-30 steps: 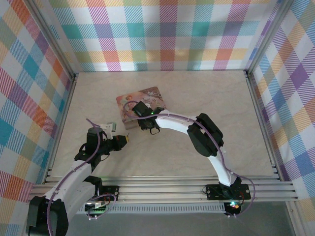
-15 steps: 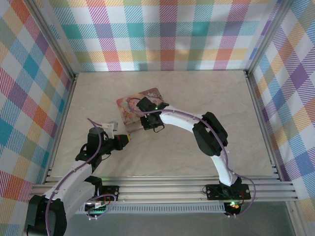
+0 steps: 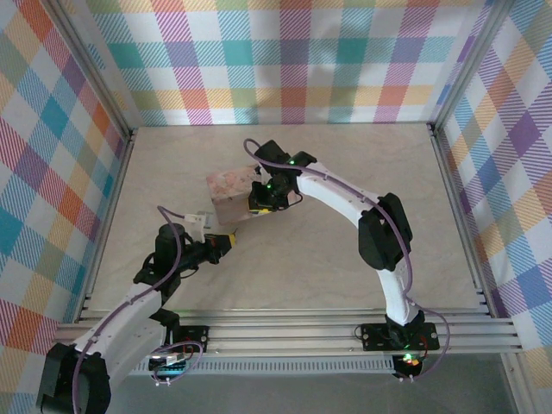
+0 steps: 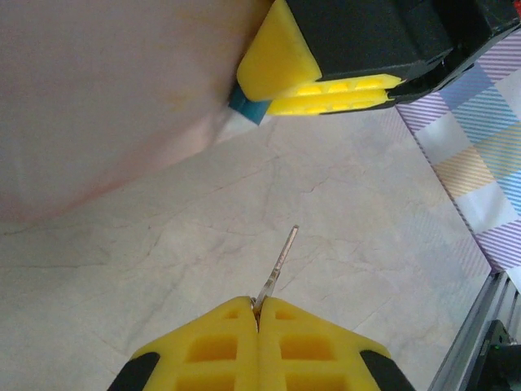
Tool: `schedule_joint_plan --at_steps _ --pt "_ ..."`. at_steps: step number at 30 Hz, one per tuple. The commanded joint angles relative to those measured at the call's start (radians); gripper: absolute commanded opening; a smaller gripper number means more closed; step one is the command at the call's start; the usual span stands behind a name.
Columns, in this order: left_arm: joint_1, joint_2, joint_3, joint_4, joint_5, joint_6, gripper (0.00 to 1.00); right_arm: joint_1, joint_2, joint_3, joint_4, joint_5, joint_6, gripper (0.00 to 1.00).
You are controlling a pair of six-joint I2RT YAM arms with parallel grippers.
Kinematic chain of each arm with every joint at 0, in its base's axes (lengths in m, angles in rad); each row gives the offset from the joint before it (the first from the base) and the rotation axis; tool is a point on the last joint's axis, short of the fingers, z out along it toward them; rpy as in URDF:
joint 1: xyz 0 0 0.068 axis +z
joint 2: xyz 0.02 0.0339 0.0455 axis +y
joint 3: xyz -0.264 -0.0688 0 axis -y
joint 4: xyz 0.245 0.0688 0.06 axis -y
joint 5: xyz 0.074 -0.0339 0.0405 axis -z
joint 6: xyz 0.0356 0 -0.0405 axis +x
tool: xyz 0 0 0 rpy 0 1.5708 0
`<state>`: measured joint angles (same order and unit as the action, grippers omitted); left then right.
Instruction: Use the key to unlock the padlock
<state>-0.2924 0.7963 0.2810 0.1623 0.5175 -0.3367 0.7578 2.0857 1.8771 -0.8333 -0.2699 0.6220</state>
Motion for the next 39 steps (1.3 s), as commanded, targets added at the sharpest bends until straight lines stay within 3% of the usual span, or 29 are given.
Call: schedule_joint_plan --at_steps 1,8,28,39 --pt "-0.015 -0.054 0.006 0.01 -0.01 0.033 0.0 -0.013 -0.042 0.064 -0.019 -0.151 0.029 0.0" --pt "-0.016 -0.065 -0.01 0.079 0.002 0.036 0.0 -0.032 -0.038 0.104 -0.047 -0.254 0.047 0.0" --pt "-0.01 0.265 0.041 0.415 0.14 -0.068 0.0 -0.039 -0.048 0.093 -0.02 -0.215 0.082 0.0" --pt "0.01 0.337 0.057 0.46 0.144 -0.113 0.0 -0.04 -0.089 -0.017 0.075 -0.219 0.102 0.0"
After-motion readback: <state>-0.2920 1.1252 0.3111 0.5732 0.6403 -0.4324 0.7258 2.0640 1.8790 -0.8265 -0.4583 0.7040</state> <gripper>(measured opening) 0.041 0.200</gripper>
